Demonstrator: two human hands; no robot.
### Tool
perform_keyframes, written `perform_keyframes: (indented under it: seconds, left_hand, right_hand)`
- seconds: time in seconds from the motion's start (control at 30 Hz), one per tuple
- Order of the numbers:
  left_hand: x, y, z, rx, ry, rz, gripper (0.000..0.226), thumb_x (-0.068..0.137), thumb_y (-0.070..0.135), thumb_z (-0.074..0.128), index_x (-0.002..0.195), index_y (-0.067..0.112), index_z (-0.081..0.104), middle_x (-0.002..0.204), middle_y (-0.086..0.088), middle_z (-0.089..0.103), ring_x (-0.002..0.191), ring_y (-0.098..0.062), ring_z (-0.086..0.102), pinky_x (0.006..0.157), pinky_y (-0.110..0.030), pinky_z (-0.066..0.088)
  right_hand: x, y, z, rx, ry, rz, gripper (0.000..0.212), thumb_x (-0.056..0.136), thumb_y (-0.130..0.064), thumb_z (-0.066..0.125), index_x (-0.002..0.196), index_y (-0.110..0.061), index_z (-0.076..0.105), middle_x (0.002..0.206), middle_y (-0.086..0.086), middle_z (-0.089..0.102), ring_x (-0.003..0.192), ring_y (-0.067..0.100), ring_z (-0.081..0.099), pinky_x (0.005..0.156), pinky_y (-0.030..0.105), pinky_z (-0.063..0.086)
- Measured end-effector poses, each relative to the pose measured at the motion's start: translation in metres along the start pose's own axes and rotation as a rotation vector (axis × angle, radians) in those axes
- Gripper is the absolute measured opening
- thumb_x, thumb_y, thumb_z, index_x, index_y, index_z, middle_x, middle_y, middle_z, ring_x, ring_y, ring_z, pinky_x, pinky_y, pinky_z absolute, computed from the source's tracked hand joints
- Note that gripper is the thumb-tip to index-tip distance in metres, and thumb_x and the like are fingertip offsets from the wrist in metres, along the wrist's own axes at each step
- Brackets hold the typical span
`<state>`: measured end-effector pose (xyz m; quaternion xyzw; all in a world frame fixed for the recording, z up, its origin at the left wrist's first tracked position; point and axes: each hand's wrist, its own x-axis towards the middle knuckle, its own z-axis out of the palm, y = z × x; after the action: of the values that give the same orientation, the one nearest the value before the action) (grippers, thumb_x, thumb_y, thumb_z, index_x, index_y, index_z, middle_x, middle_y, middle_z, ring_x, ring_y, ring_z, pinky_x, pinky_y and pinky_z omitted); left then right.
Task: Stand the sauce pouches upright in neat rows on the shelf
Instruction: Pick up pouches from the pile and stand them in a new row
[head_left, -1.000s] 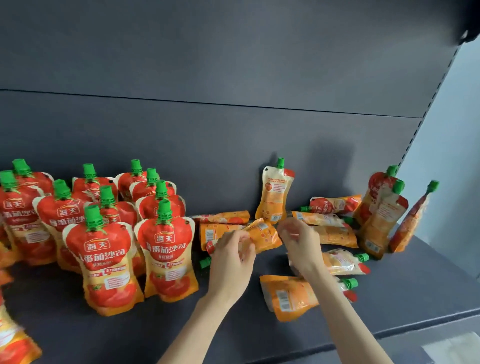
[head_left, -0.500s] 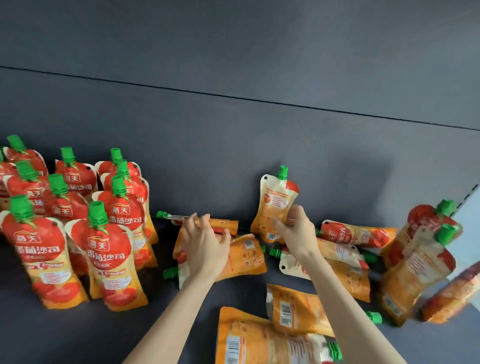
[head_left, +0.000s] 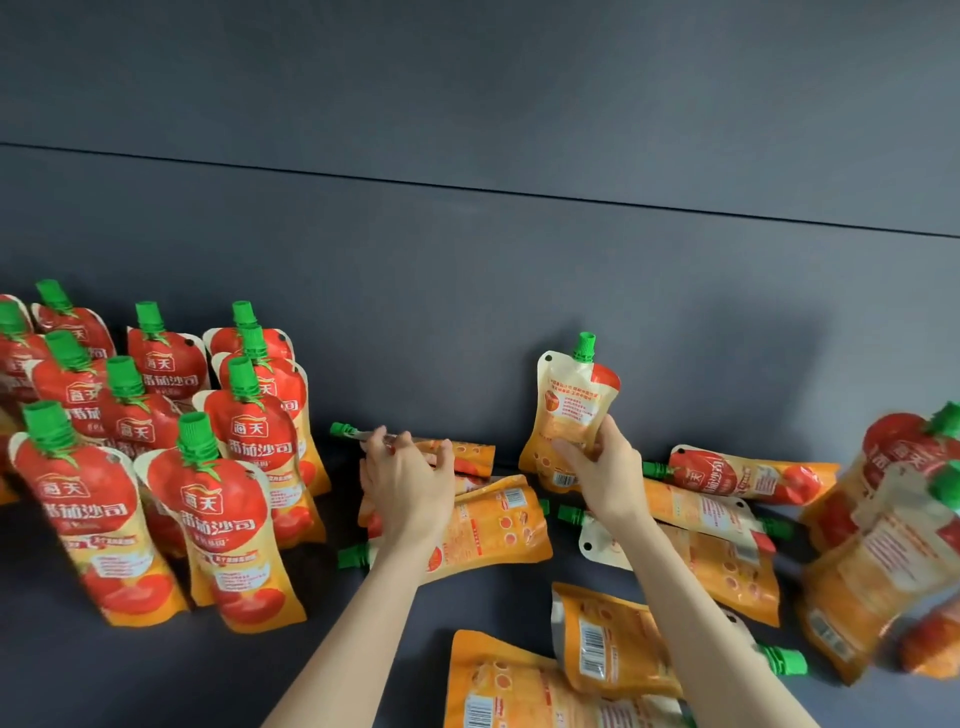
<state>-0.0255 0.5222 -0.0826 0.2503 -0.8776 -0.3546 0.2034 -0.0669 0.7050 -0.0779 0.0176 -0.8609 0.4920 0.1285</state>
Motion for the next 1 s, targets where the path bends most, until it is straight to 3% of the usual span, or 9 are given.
perform_keyframes:
  seconds: [0.1,0.2,0.43,0.53,0.73,0.8,0.9,1.0]
  left_hand:
    - [0.003,0.004,-0.002,-0.116,0.053,0.028,0.052,0.091,0.032,0.056,0.127,-0.004,0.049,0.142,-0.011,0.037,0.130,-0.030,0.039,0.109,-0.042,0.034]
    - [0.001,0.010,-0.003,-0.229,0.120,0.102,0.049,0.089,0.026,0.061,0.127,-0.003,0.050,0.137,-0.009,0.045,0.126,-0.026,0.045,0.106,-0.035,0.037]
    - [-0.011,0.038,-0.003,-0.481,0.273,0.382,0.037,0.081,0.011,0.070,0.116,0.003,0.060,0.119,-0.006,0.060,0.108,-0.001,0.048,0.090,0.005,0.029]
    - [-0.010,0.046,0.004,-0.523,0.314,0.521,0.030,0.078,0.004,0.072,0.107,0.002,0.065,0.110,-0.007,0.064,0.107,0.003,0.047,0.090,0.002,0.036]
    - [-0.007,0.060,0.004,-0.602,0.308,0.707,0.017,0.078,-0.002,0.071,0.094,0.002,0.069,0.098,-0.003,0.066,0.099,-0.006,0.059,0.083,-0.010,0.049]
    - [-0.003,0.062,0.000,-0.709,0.232,0.665,0.016,0.076,-0.001,0.073,0.089,0.007,0.069,0.095,0.001,0.065,0.093,-0.007,0.063,0.078,-0.016,0.053]
    - [0.001,0.060,-0.006,-0.907,0.026,0.402,0.028,0.071,-0.001,0.077,0.083,0.016,0.057,0.095,-0.005,0.059,0.091,-0.008,0.065,0.074,-0.020,0.055]
    - [0.003,0.056,-0.009,-0.991,-0.170,0.207,0.037,0.073,-0.002,0.075,0.099,0.011,0.052,0.101,-0.001,0.061,0.091,0.000,0.065,0.069,-0.013,0.052]
  right_hand:
    - [-0.001,0.002,0.002,0.008,0.017,-0.016,0.030,0.086,-0.028,0.064,0.112,-0.017,0.053,0.107,-0.001,0.066,0.095,0.019,0.064,0.081,0.040,0.055]
    - [-0.001,0.002,0.001,0.024,0.009,-0.026,0.032,0.086,-0.026,0.065,0.114,-0.017,0.054,0.106,-0.004,0.064,0.091,0.015,0.061,0.079,0.034,0.055]
    - [-0.003,-0.001,-0.002,0.101,0.010,-0.041,0.033,0.085,-0.020,0.066,0.116,-0.015,0.056,0.104,-0.005,0.063,0.092,0.013,0.060,0.075,0.026,0.052]
    - [-0.005,-0.004,-0.003,0.139,0.012,-0.038,0.034,0.086,-0.021,0.065,0.118,-0.015,0.055,0.106,-0.006,0.062,0.093,0.011,0.059,0.076,0.024,0.051]
    - [-0.005,-0.006,-0.006,0.215,0.026,-0.020,0.032,0.086,-0.022,0.065,0.116,-0.015,0.056,0.105,-0.008,0.062,0.093,0.009,0.060,0.072,0.016,0.048]
    - [-0.004,-0.007,-0.007,0.193,0.025,-0.037,0.031,0.086,-0.022,0.065,0.114,-0.014,0.057,0.103,-0.007,0.064,0.092,0.009,0.062,0.070,0.015,0.048]
    - [-0.005,-0.009,-0.007,0.191,0.009,-0.051,0.030,0.086,-0.023,0.064,0.114,-0.016,0.056,0.101,-0.007,0.064,0.088,0.005,0.061,0.067,0.013,0.048]
    - [-0.006,-0.009,-0.005,0.188,-0.043,-0.046,0.035,0.086,-0.023,0.064,0.118,-0.018,0.052,0.103,-0.009,0.062,0.087,0.002,0.059,0.066,0.013,0.048]
